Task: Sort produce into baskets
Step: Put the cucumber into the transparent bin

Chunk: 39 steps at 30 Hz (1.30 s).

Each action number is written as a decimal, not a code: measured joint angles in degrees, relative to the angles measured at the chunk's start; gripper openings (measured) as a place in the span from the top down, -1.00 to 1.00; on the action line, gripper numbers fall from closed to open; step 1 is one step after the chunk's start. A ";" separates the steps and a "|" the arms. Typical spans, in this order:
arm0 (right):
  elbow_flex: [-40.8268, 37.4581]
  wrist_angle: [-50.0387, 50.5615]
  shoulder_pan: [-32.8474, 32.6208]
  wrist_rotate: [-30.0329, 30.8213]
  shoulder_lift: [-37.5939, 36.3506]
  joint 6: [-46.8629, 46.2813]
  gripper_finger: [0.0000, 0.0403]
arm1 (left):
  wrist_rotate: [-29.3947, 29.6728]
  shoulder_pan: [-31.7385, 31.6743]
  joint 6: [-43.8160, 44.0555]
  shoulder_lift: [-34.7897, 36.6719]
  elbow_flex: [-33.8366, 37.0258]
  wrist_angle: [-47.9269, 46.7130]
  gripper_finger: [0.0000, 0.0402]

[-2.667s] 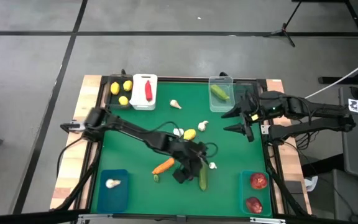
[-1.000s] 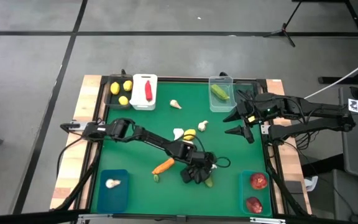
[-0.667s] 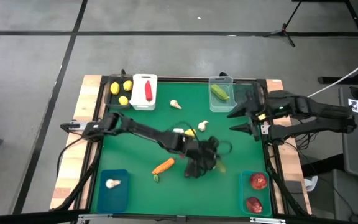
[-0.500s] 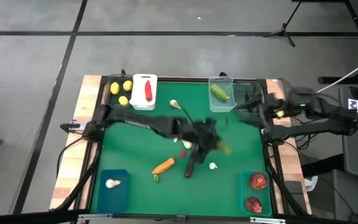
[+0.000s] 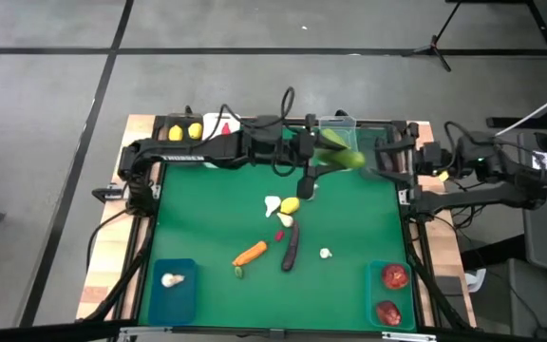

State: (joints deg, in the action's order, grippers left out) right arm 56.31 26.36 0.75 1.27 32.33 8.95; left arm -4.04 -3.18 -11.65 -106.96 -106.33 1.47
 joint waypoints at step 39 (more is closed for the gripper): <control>-0.02 -22.61 -0.04 2.88 11.40 9.63 -0.30 | -2.72 -2.99 4.08 -6.58 0.03 14.04 0.06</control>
State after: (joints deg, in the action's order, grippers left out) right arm 56.29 3.75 0.71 4.15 43.72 18.58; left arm -6.76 -6.17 -7.57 -113.54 -106.30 15.50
